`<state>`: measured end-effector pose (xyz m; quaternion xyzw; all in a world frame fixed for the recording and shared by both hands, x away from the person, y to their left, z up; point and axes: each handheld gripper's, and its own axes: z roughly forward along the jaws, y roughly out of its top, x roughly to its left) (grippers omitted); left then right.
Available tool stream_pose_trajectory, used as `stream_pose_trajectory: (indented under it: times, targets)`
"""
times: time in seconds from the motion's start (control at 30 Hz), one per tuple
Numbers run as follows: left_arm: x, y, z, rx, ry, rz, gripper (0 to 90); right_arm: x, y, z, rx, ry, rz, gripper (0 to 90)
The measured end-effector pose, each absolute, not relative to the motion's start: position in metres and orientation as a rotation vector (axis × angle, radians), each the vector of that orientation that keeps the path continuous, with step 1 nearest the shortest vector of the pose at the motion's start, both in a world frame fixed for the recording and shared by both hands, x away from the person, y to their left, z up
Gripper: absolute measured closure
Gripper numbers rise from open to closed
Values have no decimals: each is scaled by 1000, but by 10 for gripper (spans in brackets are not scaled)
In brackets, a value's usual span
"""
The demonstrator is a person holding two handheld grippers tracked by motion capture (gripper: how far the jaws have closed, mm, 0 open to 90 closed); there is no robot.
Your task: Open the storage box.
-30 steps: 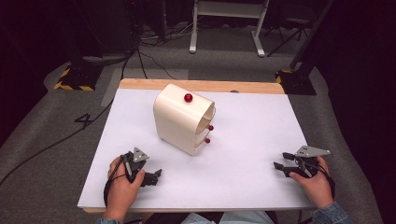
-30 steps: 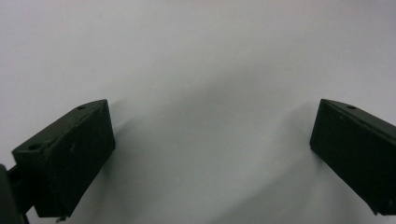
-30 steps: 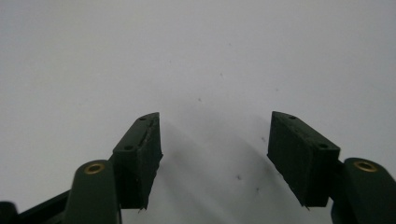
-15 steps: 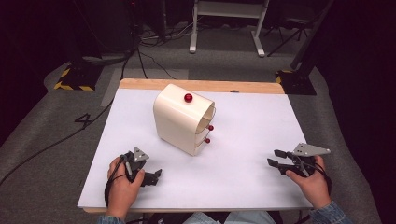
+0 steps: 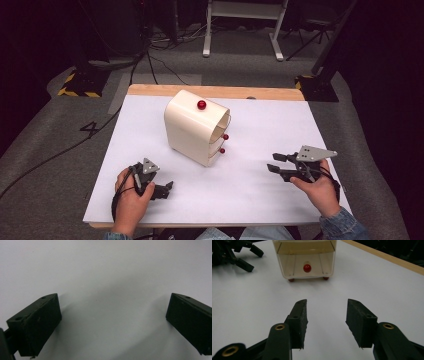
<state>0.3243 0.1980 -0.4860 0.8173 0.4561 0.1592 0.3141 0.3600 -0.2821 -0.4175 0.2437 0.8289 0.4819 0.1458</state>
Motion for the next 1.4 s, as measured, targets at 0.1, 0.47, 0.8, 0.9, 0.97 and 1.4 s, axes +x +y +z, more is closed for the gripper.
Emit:
stream_pose_trajectory:
  times: [0.1,0.47,0.8,0.9,0.97,1.4]
  targets:
    - [324,198,-486,2152,1203,421,0,364,-268,-414,677,2394,1416,508]
    - [324,198,-486,2156,1202,416,0,383,-227,-413,633,2423,1548,519]
    - [325,198,-485,2160,1209,407,0,403,-198,-427,635,2419,1595,536]
    - [325,198,-485,2160,1208,409,0,406,-188,-432,616,2426,1600,540]
    - [325,198,-485,2160,1207,409,0,408,-181,-435,604,2434,1598,540]
    - [325,198,-485,2161,1207,408,0,419,-164,-458,628,2444,1590,616]
